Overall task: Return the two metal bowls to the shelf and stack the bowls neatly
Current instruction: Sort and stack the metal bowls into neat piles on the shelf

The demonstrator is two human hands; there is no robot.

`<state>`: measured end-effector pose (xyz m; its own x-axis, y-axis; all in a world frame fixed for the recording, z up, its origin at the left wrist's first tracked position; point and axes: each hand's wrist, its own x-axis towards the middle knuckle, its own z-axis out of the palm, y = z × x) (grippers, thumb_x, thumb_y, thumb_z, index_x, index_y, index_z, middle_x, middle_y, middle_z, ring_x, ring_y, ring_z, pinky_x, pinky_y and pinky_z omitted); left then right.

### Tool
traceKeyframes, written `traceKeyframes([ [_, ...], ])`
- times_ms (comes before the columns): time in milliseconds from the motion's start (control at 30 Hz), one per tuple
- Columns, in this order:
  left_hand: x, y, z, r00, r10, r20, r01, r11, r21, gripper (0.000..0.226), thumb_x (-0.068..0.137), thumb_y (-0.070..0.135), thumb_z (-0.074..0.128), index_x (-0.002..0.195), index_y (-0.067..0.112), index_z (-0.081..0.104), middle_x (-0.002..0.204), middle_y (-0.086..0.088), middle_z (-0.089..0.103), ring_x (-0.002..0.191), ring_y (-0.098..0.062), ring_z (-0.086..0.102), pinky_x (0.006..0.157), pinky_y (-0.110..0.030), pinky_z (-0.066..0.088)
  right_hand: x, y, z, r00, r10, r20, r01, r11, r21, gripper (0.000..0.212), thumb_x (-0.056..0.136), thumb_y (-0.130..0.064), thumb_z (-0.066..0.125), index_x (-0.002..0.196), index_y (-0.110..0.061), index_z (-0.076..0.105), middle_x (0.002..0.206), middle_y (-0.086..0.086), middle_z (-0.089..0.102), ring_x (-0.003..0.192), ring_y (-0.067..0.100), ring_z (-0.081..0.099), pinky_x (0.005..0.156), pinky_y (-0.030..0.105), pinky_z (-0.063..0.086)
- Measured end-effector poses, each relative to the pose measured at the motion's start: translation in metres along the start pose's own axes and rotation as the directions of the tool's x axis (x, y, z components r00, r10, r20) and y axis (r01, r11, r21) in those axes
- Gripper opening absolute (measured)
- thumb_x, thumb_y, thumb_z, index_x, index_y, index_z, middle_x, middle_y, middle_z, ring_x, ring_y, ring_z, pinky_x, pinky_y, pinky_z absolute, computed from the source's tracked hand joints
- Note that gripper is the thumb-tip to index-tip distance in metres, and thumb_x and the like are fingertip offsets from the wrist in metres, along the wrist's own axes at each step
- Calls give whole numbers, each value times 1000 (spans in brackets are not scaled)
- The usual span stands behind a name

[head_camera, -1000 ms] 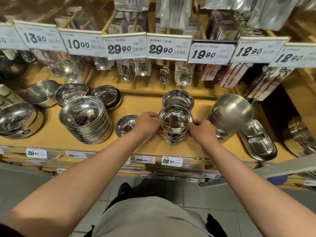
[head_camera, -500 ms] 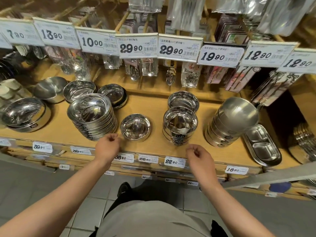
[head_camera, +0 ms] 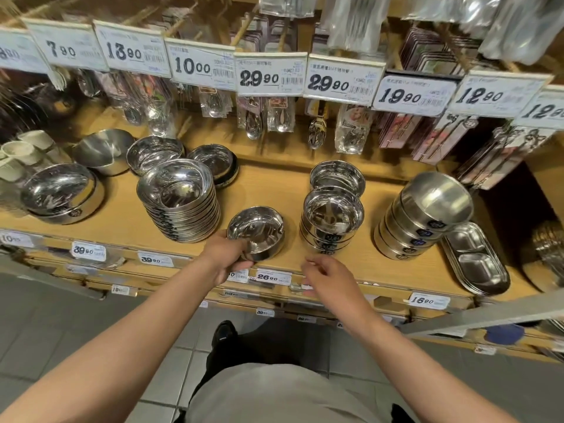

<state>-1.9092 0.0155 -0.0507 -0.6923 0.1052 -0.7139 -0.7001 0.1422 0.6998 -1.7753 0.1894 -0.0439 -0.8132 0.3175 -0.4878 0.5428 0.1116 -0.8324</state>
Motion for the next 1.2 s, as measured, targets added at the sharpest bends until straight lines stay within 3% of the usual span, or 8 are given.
traceKeyframes([
  [167, -49, 14, -11, 994, 47, 97, -41, 997, -66, 52, 91, -11, 60, 139, 3, 49, 106, -25, 73, 85, -32, 73, 60, -32, 63, -6, -34, 16, 989, -40, 139, 4, 968, 250, 29, 94, -43, 67, 118, -30, 58, 116, -7, 63, 105, 11, 68, 82, 32, 63],
  [300, -84, 43, -9, 984, 116, 136, -110, 993, -51, 43, 90, -12, 59, 131, 0, 53, 107, -25, 71, 72, -24, 75, 54, -26, 62, -5, -70, 13, 989, -89, 119, 30, 903, 429, 39, 94, -27, 71, 127, -12, 54, 121, 10, 68, 94, 16, 76, 75, 30, 63],
  [433, -102, 73, -11, 968, 144, 205, -152, 988, 22, 29, 95, -2, 60, 123, 3, 58, 107, -21, 73, 78, -21, 72, 60, -30, 64, -2, -99, -7, 994, -55, 97, 9, 909, 417, 46, 94, -9, 66, 137, -3, 50, 107, 17, 75, 85, 23, 78, 69, 30, 63],
  [633, -111, 65, 12, 948, 266, 176, -280, 958, 62, 45, 88, 3, 71, 128, 15, 53, 116, -7, 71, 103, -24, 71, 70, -36, 65, -14, -104, -25, 994, -104, 17, 85, 884, 459, 19, 87, -7, 69, 104, -13, 63, 80, 12, 78, 76, 20, 77, 65, 28, 62],
  [767, -107, 66, 22, 943, 304, 133, -315, 946, 77, 47, 85, -8, 67, 126, 8, 51, 108, -17, 70, 80, -25, 74, 60, -30, 63, -23, -106, -34, 994, -101, 40, 82, 938, 338, 25, 87, -18, 75, 106, -19, 59, 97, 12, 72, 80, 18, 76, 64, 32, 63],
  [933, -102, 114, 6, 920, 277, 277, -375, 830, 413, 28, 90, -6, 62, 118, -4, 61, 102, -31, 71, 72, -26, 70, 55, -28, 63, -21, -134, -78, 973, -7, 230, -53, 965, 255, 31, 95, -34, 68, 119, -16, 63, 106, 17, 77, 88, 30, 77, 65, 37, 64],
  [1100, -106, 144, 17, 892, 275, 359, -431, 755, 494, 17, 91, 0, 63, 106, 5, 72, 79, -10, 75, 58, -15, 68, 46, -18, 54, -18, -141, -89, 960, -38, 279, -8, 987, 161, 18, 96, -6, 63, 113, -11, 65, 91, 14, 79, 75, 24, 78, 54, 25, 61],
  [1200, -94, 130, 26, 898, 335, 286, -429, 816, 389, 21, 92, 17, 71, 111, 9, 67, 96, -11, 74, 74, -18, 76, 53, -24, 60, -14, -134, -89, 980, -54, 193, 7, 972, 236, 18, 96, 2, 56, 104, -13, 63, 78, 13, 78, 64, 22, 76, 51, 22, 59],
])
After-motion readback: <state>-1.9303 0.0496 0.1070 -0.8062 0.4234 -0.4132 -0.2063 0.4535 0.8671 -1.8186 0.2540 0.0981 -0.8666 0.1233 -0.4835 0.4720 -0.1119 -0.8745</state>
